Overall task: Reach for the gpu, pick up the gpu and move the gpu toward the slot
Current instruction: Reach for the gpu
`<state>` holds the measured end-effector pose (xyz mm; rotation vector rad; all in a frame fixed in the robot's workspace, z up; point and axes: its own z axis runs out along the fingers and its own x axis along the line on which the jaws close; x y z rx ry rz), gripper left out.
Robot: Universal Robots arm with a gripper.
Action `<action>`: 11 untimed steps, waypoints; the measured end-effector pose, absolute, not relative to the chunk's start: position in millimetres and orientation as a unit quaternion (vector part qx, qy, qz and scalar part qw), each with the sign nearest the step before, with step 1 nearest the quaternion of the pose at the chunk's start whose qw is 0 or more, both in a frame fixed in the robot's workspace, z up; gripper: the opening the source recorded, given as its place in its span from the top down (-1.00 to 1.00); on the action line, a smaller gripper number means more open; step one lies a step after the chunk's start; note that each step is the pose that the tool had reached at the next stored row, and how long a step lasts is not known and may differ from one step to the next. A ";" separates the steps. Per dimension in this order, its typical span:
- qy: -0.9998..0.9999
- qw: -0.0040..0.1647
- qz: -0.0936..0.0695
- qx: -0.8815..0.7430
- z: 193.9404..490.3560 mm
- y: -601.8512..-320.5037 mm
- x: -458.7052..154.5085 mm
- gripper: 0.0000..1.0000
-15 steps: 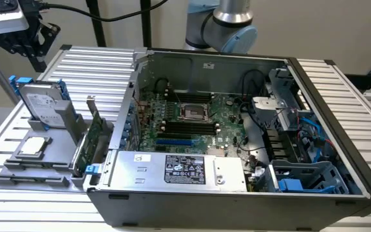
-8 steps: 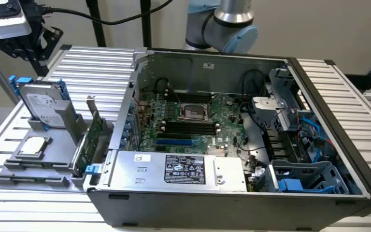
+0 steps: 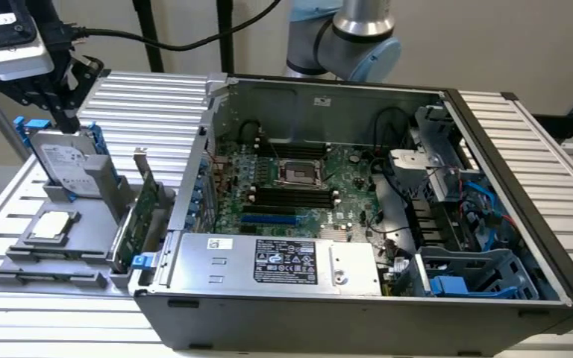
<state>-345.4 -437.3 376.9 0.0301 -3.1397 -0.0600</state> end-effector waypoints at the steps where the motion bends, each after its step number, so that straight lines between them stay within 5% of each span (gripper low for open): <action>1: -1.000 0.001 -0.019 0.010 376.1 -440.5 -343.1 0.79; 11: -1.000 0.001 -0.019 0.010 362.0 -464.2 -316.5 0.79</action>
